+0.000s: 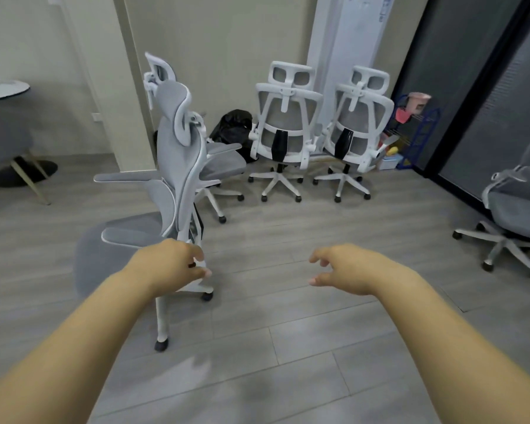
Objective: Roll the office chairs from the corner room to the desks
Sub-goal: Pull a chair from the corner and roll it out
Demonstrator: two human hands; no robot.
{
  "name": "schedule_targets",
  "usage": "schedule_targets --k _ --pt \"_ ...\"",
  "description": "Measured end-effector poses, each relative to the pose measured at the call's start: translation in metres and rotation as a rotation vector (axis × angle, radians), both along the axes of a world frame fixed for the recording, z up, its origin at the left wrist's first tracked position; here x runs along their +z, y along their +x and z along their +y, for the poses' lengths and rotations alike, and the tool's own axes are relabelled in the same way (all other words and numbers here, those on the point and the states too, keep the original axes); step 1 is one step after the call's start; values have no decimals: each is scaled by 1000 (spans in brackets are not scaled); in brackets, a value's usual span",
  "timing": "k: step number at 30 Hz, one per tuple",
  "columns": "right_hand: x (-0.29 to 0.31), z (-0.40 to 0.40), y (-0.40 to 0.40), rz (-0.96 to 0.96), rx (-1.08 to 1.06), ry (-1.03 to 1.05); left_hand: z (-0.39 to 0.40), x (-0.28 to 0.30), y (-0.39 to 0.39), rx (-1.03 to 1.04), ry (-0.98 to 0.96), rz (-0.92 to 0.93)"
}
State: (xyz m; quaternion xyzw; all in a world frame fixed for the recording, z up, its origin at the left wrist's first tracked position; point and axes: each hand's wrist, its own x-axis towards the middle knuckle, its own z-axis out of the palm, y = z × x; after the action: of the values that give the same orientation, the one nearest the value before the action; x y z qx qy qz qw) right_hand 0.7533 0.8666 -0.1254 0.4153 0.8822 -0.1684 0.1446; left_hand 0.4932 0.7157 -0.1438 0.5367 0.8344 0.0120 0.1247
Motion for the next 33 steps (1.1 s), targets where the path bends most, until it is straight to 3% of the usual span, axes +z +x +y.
schedule_targets --k 7,18,33 --pt "-12 126 -17 -29 -1 5 133 -11 -21 -53 12 7" --pt "-9 349 -77 -84 203 87 309 -23 -45 133 103 -64" --pt "-29 493 -336 7 652 108 403 -33 -184 379 457 161"
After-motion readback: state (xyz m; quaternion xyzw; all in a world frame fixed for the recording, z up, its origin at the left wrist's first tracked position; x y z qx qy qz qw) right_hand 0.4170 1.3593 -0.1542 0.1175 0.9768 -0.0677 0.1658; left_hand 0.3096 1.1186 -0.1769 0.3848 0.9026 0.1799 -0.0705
